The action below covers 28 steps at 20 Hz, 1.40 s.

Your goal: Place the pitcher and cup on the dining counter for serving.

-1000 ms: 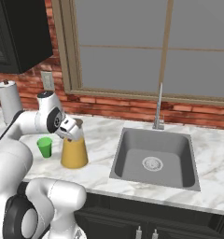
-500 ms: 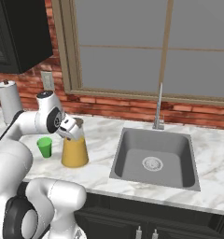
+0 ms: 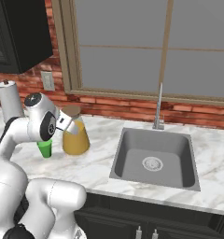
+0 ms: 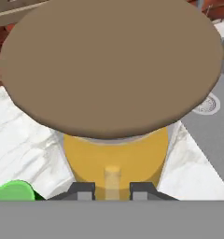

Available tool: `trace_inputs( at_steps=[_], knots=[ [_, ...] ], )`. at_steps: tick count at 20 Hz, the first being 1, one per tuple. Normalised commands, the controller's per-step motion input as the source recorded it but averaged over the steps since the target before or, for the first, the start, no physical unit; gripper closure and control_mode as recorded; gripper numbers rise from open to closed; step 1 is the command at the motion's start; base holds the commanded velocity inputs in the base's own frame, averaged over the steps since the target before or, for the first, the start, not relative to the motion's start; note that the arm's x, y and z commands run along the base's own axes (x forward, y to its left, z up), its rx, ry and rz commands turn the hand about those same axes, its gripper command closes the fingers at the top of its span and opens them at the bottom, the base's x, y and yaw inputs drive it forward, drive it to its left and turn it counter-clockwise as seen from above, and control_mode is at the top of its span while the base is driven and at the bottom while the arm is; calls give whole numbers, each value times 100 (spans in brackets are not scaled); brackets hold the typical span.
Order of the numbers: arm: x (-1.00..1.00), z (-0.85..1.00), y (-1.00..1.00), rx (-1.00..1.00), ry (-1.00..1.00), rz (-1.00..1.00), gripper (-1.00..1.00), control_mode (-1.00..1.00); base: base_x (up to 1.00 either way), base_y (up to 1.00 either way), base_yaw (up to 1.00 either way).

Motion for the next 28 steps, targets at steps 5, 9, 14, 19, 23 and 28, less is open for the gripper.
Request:
trace_inputs(
  at_steps=[5,9,14,19,23,28],
  knots=[
    [-20,73,-18,0,-44,5,100,-100,0,0,0],
    [-30,89,-25,0,-37,8,100,-100,0,0,0],
    [-17,79,-14,0,-21,9,100,-100,0,0,0],
    [-23,44,-10,0,-6,18,100,100,-16,-8,10],
    [0,0,0,0,0,0,100,100,-94,-34,74],
    [0,0,0,0,0,0,100,100,-54,-9,96]
  ],
)
